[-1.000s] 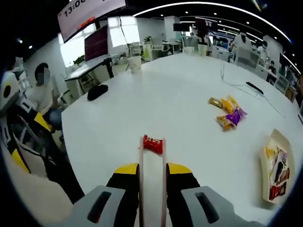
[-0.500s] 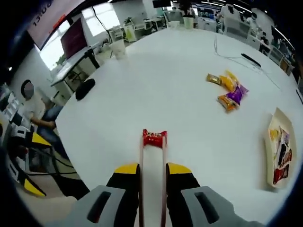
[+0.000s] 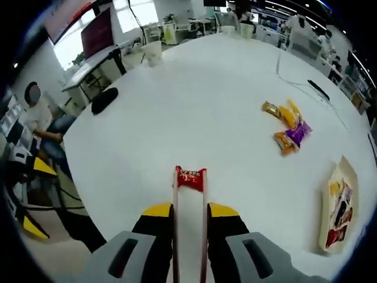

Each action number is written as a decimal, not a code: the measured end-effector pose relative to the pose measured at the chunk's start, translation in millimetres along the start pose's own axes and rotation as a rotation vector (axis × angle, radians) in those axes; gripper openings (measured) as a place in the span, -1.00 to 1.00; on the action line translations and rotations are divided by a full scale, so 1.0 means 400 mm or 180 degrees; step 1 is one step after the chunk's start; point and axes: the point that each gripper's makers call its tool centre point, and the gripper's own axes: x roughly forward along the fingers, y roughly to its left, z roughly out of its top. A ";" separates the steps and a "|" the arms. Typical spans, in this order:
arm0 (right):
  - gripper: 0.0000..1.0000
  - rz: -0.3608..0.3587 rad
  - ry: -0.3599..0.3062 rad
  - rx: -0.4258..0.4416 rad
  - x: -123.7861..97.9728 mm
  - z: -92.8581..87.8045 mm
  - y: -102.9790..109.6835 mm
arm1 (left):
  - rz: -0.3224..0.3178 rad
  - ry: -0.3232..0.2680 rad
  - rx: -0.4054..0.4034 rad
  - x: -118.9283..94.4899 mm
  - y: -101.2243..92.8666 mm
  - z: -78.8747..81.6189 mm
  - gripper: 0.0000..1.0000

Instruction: Place the target food into the container with the food tongs after gripping and lifting it, then release it inside without dropping or visibly crushing the food.

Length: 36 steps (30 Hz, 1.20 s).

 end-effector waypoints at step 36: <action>-0.68 0.0161 -0.0204 -0.0025 -0.003 0.036 -0.014 | 0.0005 0.0012 -0.0004 0.010 0.002 0.004 0.16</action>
